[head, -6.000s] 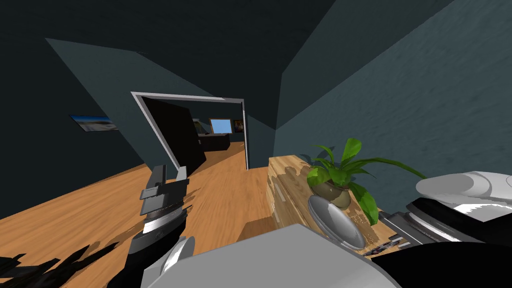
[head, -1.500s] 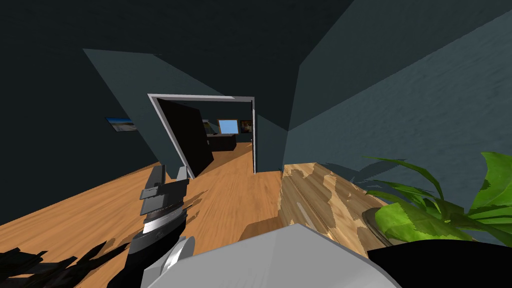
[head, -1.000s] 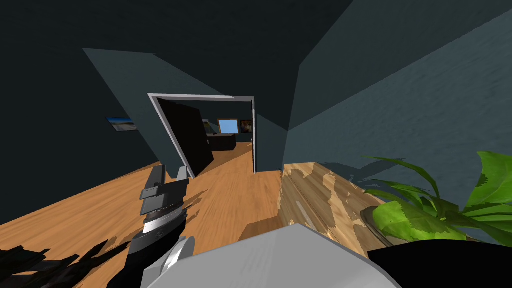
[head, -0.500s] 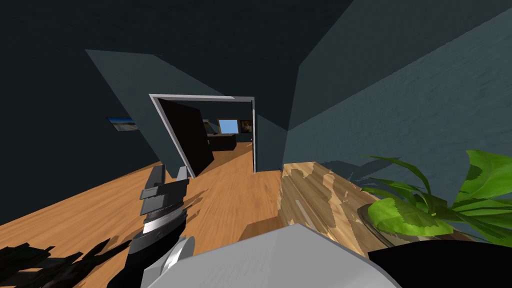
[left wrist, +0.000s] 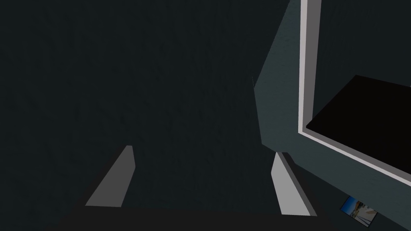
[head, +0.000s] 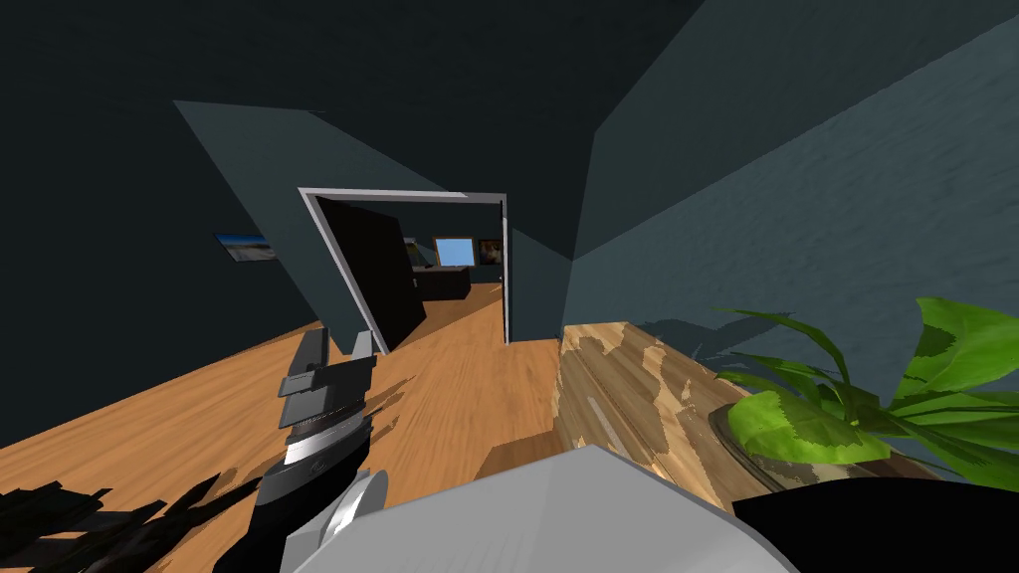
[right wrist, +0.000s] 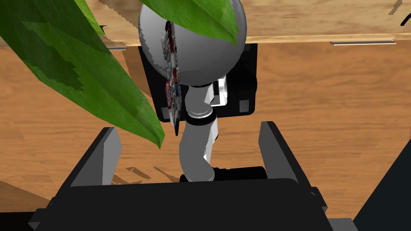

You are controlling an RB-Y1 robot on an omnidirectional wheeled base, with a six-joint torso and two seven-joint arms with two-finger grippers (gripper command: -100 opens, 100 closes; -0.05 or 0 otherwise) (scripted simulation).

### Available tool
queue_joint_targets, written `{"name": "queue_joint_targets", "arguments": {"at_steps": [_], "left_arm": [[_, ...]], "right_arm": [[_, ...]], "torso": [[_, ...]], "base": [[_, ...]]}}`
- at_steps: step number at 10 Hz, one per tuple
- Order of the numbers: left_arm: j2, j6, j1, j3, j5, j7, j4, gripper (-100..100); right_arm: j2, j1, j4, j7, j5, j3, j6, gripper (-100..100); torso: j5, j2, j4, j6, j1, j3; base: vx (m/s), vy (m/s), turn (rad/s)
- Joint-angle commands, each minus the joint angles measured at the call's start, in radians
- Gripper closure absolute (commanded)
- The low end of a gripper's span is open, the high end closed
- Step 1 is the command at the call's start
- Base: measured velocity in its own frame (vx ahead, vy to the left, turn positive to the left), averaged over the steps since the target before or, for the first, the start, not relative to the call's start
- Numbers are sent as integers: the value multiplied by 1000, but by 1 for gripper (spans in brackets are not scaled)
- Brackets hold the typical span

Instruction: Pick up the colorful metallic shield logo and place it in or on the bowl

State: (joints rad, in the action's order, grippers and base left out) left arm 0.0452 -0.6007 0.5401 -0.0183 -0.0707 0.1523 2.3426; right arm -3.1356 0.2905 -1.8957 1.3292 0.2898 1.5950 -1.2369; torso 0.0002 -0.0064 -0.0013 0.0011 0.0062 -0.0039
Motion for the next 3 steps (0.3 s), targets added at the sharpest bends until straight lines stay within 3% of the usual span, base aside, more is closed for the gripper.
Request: {"name": "queue_joint_targets", "arguments": {"at_steps": [1, 3], "left_arm": [[0, 0, 0, 0, 0, 0, 0, 0], [0, 0, 0, 0, 0, 0, 0, 0]], "right_arm": [[0, 0, 0, 0, 0, 0, 0, 0], [0, 0, 0, 0, 0, 0, 0, 0]], "torso": [[0, 0, 0, 0, 0, 0], [0, 0, 0, 0, 0, 0]], "base": [[0, 0, 0], [0, 0, 0]]}}
